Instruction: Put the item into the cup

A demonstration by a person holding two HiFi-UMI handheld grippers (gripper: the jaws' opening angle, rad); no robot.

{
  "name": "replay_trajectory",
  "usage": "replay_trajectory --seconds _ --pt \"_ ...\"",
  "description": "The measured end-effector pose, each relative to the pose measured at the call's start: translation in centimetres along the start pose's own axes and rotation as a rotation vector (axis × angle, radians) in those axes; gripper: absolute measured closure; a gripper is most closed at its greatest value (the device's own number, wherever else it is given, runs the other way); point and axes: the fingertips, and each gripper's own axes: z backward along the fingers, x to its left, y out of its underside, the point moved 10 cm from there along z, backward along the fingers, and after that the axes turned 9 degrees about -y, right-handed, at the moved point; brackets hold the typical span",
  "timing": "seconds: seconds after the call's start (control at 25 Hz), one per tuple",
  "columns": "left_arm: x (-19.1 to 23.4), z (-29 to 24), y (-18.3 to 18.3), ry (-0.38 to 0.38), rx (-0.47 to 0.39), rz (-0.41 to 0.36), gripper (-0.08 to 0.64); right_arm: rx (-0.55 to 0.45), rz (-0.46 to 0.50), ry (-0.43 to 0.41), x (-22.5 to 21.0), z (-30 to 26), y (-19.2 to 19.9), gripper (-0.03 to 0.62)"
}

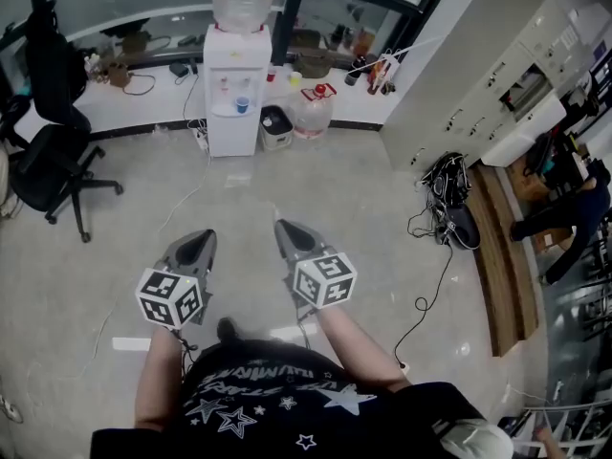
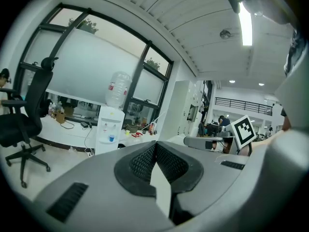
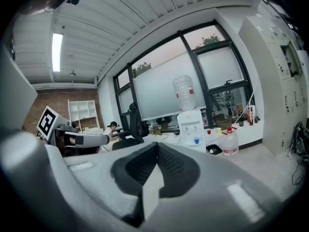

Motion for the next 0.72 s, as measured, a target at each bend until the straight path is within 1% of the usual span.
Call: replay_trajectory --seconds 0.28,0.48,0.72 --pt "4.0 -1.9 -0.8 0.023 0.004 0.007 0.552 0.029 0.000 0.022 -0.3 -4.1 0.2 0.592" --pt "7.0 -2.2 -1.2 0.028 0.008 0.012 0.552 0.036 -0.009 0.036 0.0 -7.0 0.3 0.591" --pt "9.7 -3.1 -1.6 0.053 0.035 0.028 0.552 0.053 -0.042 0.088 0.3 -8.8 0.7 0.592"
